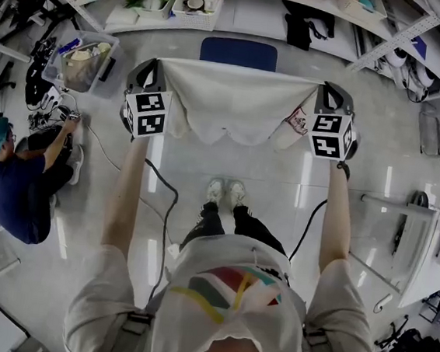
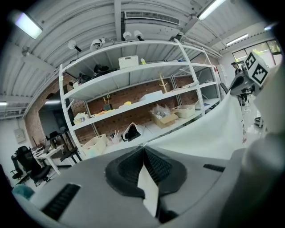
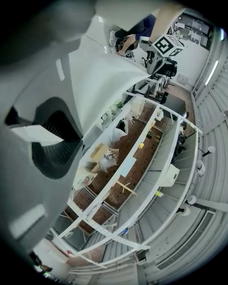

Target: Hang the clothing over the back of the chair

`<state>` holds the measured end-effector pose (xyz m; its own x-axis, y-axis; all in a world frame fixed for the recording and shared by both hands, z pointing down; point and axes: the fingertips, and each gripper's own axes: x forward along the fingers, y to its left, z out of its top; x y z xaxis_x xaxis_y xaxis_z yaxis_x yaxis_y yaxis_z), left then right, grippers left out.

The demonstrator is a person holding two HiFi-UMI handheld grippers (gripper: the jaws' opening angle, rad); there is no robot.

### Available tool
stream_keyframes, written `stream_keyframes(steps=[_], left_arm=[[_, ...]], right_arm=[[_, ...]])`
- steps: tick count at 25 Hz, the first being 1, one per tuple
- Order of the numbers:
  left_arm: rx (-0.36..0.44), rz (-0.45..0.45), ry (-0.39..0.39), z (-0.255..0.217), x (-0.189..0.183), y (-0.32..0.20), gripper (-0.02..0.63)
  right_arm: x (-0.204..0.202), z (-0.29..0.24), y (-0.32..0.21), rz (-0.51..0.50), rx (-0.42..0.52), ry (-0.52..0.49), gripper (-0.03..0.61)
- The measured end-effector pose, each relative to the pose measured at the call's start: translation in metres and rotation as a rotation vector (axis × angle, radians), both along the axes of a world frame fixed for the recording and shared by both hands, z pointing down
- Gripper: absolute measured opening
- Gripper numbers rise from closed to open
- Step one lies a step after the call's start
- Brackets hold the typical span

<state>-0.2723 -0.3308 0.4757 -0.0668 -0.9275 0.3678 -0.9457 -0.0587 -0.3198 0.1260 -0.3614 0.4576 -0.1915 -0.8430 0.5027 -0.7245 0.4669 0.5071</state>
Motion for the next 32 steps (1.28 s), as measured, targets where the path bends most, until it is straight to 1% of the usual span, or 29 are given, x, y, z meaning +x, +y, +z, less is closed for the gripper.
stream_keyframes(steps=[12,18,32], left_arm=[[-0.060,-0.008,0.003,0.035,0.001,0.009,0.017],[-0.098,-0.013,0.007,0.056,0.000,0.016,0.017],[-0.184,-0.014,0.015,0.098,0.004,0.034,0.017]], right_arm=[[0.001,0.038,0.007,0.010,-0.067,0.003,0.006],[0.000,0.059,0.012,0.005,-0.099,0.023,0.006],[0.004,0.100,0.020,0.026,-0.179,0.007,0.006]])
